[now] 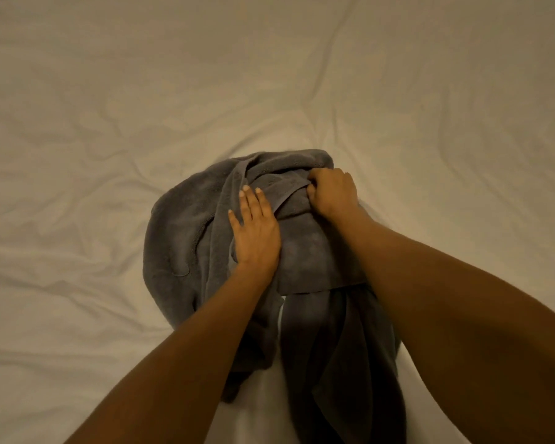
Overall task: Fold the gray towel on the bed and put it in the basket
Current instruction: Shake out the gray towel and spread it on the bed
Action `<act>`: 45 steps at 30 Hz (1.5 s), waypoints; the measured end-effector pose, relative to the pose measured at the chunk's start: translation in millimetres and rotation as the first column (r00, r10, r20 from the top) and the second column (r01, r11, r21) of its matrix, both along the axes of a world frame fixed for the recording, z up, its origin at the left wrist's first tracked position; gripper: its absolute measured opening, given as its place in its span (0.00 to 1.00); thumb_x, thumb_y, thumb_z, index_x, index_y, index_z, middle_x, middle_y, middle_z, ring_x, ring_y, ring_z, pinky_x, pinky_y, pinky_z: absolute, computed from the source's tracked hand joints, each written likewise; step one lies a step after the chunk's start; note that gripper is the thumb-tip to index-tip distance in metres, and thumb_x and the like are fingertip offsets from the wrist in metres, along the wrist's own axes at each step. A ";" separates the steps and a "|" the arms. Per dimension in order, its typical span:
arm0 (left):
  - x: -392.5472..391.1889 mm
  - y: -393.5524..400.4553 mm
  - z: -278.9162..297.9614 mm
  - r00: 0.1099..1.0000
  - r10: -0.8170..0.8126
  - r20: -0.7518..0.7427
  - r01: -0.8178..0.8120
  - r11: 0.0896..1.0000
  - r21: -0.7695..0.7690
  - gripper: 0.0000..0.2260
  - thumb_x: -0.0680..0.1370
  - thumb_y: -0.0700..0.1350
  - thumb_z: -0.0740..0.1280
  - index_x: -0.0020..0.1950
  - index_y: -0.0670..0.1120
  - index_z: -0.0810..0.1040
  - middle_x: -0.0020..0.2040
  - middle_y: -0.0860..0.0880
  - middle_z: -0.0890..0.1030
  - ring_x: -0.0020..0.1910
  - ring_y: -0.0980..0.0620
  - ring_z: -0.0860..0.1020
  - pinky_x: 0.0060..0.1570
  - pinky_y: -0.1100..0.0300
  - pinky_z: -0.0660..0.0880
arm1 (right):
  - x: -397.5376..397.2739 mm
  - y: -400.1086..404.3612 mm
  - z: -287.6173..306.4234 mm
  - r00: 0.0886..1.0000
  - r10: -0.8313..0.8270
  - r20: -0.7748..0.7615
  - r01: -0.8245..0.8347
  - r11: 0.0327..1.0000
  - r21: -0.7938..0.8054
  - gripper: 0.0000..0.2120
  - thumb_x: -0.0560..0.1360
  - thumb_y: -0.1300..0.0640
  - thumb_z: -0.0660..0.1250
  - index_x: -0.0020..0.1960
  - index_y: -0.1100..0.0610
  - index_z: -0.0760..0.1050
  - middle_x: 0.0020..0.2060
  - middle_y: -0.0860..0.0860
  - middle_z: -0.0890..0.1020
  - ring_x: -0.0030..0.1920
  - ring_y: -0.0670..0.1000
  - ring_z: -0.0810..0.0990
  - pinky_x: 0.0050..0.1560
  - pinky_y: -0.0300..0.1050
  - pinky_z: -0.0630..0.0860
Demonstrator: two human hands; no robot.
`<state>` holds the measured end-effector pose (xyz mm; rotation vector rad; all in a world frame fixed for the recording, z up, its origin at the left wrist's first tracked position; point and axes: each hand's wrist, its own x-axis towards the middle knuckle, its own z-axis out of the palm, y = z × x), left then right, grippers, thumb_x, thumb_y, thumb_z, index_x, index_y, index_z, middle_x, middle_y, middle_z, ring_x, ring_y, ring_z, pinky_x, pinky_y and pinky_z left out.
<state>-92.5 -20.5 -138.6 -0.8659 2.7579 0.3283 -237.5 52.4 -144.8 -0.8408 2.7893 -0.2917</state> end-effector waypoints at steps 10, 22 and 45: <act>46.0 -17.0 53.5 0.989 -0.103 -0.108 0.100 0.995 -0.028 0.26 0.83 0.42 0.50 0.76 0.39 0.41 0.77 0.38 0.44 0.77 0.42 0.44 0.73 0.39 0.45 | 63.5 49.4 40.7 0.974 0.013 -0.227 -0.004 0.999 0.041 0.07 0.74 0.58 0.63 0.52 0.57 0.73 0.45 0.55 0.80 0.47 0.58 0.74 0.49 0.50 0.63; 122.1 -22.8 129.9 0.912 -0.110 -0.394 0.112 0.994 -0.020 0.21 0.80 0.38 0.53 0.73 0.36 0.61 0.72 0.37 0.65 0.71 0.40 0.66 0.71 0.37 0.54 | 113.8 61.6 108.4 0.988 0.106 -0.110 -0.069 0.954 0.293 0.08 0.75 0.55 0.61 0.48 0.54 0.78 0.46 0.53 0.81 0.53 0.56 0.72 0.55 0.50 0.62; 95.2 -101.1 261.2 0.901 0.082 -0.427 -0.109 0.993 -0.040 0.22 0.80 0.32 0.51 0.74 0.32 0.52 0.73 0.33 0.60 0.72 0.34 0.60 0.70 0.35 0.55 | 67.2 146.2 299.2 0.849 -0.295 -0.439 0.352 0.935 0.052 0.10 0.71 0.53 0.61 0.38 0.52 0.81 0.29 0.52 0.75 0.44 0.55 0.71 0.49 0.51 0.58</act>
